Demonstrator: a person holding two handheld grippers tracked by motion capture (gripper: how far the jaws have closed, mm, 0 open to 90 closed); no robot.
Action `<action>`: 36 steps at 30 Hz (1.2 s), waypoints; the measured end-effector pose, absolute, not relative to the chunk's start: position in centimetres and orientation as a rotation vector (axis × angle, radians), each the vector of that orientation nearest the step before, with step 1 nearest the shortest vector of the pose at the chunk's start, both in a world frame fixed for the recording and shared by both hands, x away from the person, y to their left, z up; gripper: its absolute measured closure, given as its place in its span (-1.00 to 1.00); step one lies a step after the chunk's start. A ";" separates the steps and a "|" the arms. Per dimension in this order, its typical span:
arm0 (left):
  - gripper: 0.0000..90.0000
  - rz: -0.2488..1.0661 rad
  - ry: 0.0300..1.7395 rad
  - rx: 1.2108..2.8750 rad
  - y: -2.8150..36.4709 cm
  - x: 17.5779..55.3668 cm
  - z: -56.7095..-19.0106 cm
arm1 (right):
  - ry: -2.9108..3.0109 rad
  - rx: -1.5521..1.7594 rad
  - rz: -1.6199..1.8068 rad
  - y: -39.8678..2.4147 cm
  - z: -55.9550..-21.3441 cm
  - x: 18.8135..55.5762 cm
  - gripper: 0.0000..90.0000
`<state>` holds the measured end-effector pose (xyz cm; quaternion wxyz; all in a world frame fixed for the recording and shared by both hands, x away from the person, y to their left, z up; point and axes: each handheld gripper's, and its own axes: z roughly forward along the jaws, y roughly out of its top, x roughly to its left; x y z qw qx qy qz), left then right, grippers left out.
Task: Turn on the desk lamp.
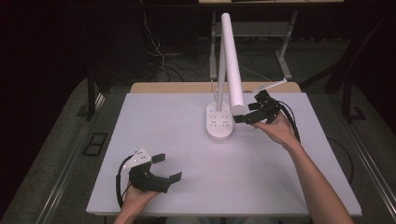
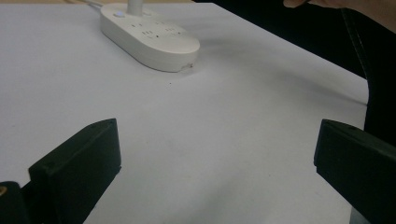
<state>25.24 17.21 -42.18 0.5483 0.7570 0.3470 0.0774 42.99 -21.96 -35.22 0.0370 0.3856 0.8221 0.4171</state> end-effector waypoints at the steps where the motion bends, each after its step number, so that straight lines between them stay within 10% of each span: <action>1: -1.00 0.183 0.818 1.796 17.2 25.2 -42.2 | 2.521 1.184 1.284 -21.8 -35.2 43.2 -0.99; 30: -1.00 0.201 0.821 1.777 17.7 25.2 -41.9 | 2.439 1.272 1.323 -21.5 -37.0 49.1 -0.99; 36: -1.00 0.203 0.825 1.772 17.9 25.3 -41.9 | 2.400 1.292 1.326 -21.5 -37.9 49.8 -0.70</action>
